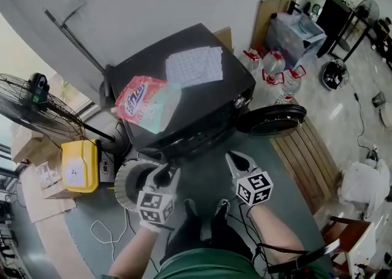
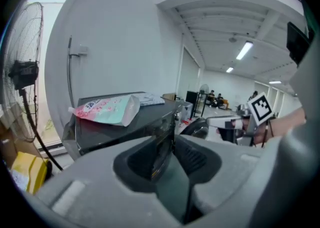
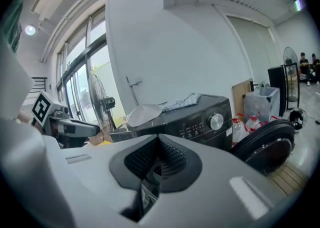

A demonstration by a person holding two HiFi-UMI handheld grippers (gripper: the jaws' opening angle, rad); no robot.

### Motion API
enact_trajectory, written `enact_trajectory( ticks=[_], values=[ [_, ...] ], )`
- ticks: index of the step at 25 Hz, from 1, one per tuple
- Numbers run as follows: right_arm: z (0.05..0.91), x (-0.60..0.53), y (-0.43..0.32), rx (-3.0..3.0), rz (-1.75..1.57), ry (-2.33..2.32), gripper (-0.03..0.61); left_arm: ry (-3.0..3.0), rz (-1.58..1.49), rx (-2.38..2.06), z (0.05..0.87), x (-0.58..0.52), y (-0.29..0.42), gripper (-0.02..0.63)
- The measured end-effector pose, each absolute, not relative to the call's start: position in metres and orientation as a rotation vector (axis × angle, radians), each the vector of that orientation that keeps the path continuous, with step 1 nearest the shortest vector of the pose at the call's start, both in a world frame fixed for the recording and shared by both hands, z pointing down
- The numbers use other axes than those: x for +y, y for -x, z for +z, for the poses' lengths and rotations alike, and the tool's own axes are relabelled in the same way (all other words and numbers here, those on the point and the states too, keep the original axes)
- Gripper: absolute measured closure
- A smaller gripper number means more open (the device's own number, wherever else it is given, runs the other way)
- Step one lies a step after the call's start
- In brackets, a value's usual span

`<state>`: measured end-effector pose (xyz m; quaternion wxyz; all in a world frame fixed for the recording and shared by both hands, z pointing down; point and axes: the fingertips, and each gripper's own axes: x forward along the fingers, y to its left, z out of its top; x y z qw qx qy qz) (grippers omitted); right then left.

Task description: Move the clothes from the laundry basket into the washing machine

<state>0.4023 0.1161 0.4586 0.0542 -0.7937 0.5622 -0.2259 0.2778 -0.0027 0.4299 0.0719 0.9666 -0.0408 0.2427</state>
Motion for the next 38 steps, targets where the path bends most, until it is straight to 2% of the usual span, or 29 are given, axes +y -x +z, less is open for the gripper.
enact_trajectory(
  ticks=[22, 38],
  values=[
    [0.27, 0.132, -0.402, 1.575, -0.301, 2.529, 0.577, -3.05, 0.328, -0.127, 0.268, -0.02, -0.293, 0.503],
    [0.205, 0.118, -0.409, 1.58, -0.067, 2.668, 0.577, -3.096, 0.145, -0.096, 0.212, -0.039, -0.312, 0.508]
  ],
)
